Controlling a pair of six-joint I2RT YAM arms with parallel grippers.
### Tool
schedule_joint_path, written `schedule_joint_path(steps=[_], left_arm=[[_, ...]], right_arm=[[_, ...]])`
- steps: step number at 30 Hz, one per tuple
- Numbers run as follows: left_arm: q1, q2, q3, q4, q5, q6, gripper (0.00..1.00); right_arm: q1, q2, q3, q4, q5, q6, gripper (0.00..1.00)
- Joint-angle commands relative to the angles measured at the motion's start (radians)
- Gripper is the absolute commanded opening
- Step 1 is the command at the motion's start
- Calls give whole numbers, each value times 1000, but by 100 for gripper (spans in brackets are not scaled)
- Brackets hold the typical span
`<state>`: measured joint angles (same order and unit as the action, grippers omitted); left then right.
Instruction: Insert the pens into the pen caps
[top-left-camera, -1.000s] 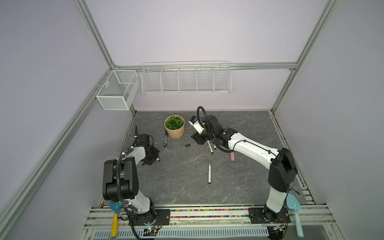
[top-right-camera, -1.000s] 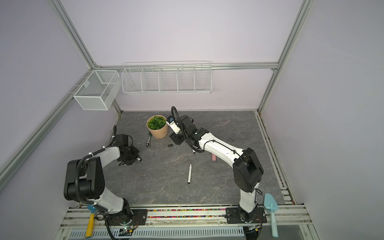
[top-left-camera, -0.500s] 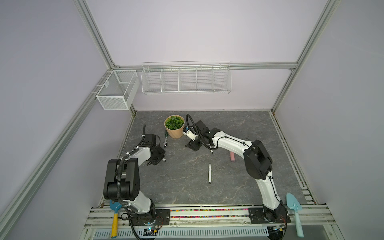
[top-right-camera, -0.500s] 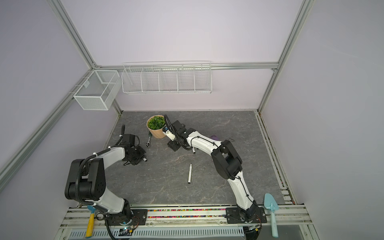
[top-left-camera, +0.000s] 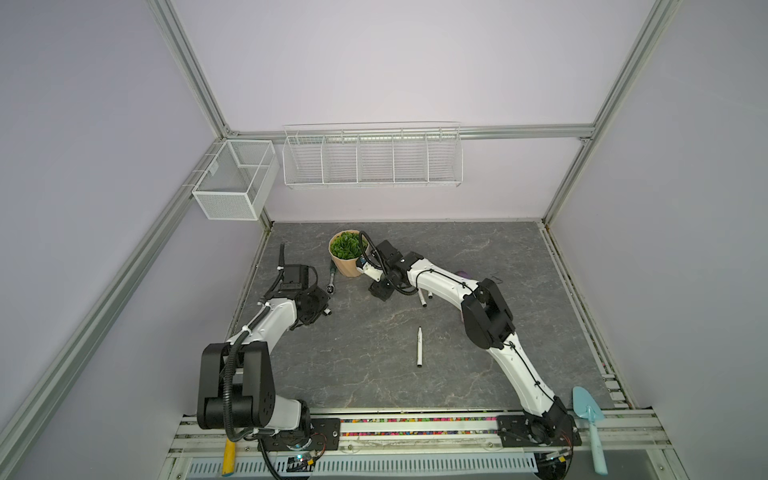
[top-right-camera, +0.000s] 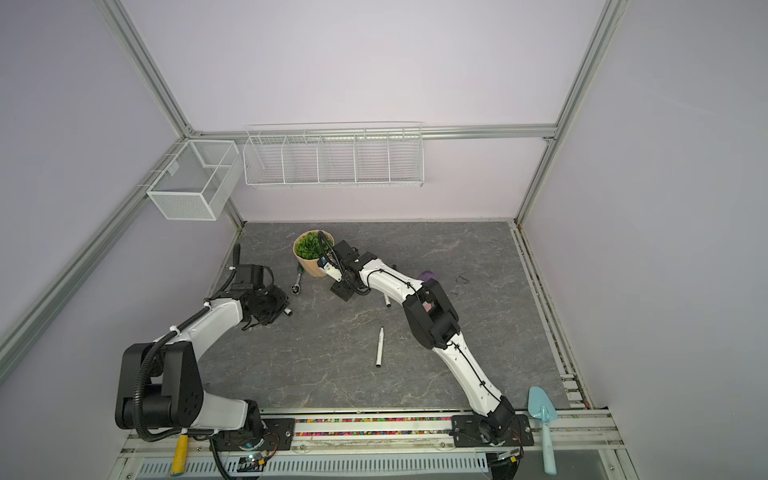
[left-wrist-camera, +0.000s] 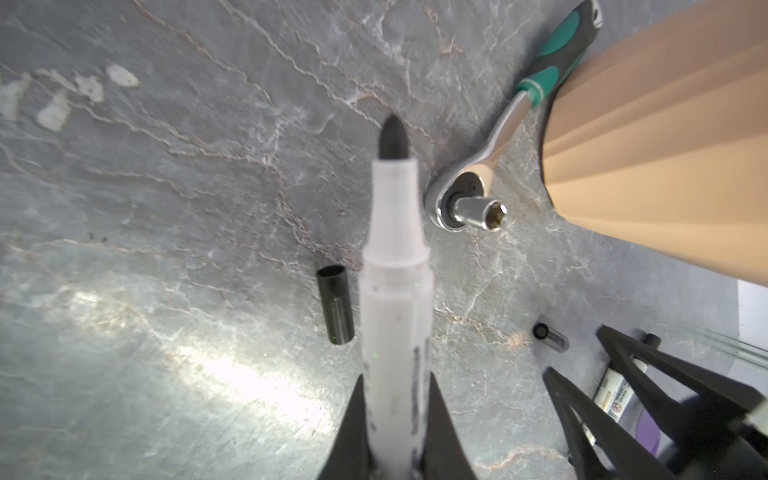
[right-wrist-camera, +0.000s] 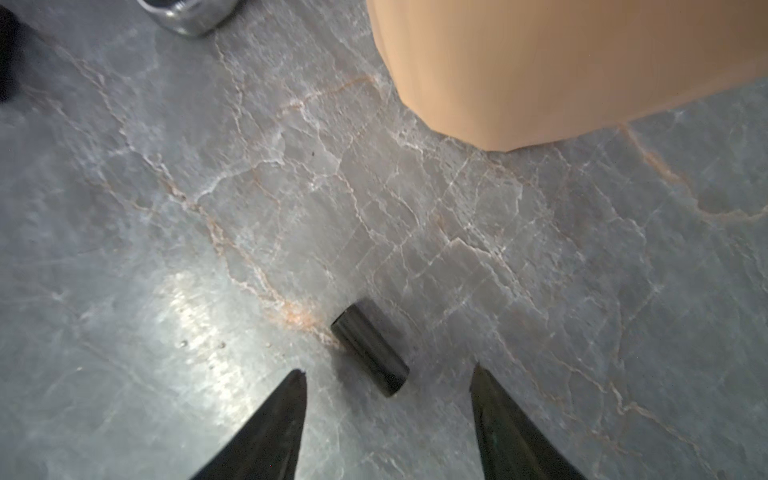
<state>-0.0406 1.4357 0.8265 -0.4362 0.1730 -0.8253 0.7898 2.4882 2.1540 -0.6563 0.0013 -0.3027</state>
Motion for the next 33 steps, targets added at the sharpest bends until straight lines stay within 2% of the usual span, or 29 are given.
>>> schedule_joint_path(steps=[1,7,13,20,22,27,33], left_arm=[[-4,-23,-8,-20,-37,-8,0],[-4,-14,-2,-22,-41,0,0],[-5,-3,-2,-23,-40,0,0],[-4,-7,0,-31,-45,13,0],[-5,-12,3,-32,-43,23,0],[-49,-43,-3,0,-52,63,0],[-201,-78,-21,118,-6,186,0]], right_arm=[[5,48,35,-78,7,-68,65],[18,74,38,-82,-5,-85,59],[25,108,66,-103,-60,-85,48],[21,133,121,-129,-104,-53,22],[15,117,118,-128,-119,-26,18],[-15,-23,-10,-3,-194,78,10],[-89,-334,-318,275,-326,325,9]])
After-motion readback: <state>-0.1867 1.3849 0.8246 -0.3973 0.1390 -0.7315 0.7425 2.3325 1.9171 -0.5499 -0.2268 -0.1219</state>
